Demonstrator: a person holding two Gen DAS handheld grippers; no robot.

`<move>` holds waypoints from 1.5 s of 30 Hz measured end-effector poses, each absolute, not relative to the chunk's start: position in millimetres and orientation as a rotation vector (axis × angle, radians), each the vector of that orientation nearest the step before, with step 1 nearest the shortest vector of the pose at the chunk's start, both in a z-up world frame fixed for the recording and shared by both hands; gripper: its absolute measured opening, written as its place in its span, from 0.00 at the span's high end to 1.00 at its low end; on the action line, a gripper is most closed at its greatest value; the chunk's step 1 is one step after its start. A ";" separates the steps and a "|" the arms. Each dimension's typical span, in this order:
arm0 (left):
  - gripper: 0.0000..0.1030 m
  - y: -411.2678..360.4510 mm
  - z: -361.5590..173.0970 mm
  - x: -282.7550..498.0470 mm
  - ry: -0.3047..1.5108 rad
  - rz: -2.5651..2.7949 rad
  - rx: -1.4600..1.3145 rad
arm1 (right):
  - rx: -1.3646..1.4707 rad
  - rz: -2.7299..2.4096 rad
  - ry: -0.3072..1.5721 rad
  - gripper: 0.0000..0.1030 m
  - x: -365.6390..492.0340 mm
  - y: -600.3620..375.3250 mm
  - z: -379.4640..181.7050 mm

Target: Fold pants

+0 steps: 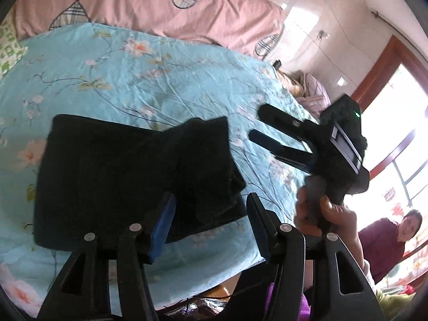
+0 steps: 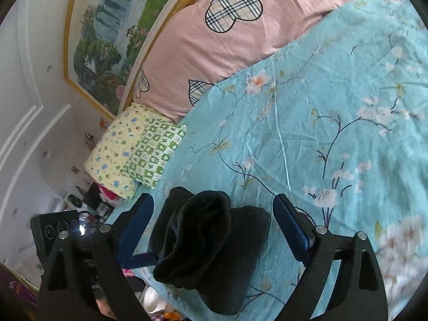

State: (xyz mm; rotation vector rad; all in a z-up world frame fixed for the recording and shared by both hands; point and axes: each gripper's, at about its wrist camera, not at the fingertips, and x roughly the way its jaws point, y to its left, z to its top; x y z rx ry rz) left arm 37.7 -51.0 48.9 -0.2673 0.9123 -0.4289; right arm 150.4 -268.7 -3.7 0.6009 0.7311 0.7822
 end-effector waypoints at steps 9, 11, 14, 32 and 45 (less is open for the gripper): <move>0.43 -0.8 45.1 44.5 0.909 -0.305 -0.347 | 0.497 0.656 0.699 0.06 128.3 -252.4 16.2; 0.43 10.8 45.1 45.8 0.900 -0.281 -0.363 | 0.472 0.637 0.703 0.05 124.2 -246.1 18.9; 0.43 23.2 45.2 46.6 0.890 -0.255 -0.376 | 0.437 0.623 0.719 0.05 119.9 -235.2 20.6; 0.39 83.6 30.6 57.6 0.880 -0.137 -0.470 | 0.410 0.528 0.806 0.02 106.2 -204.9 7.2; 0.37 83.8 18.0 74.9 0.910 -0.136 -0.467 | 0.402 0.486 0.847 0.02 107.2 -202.0 -8.9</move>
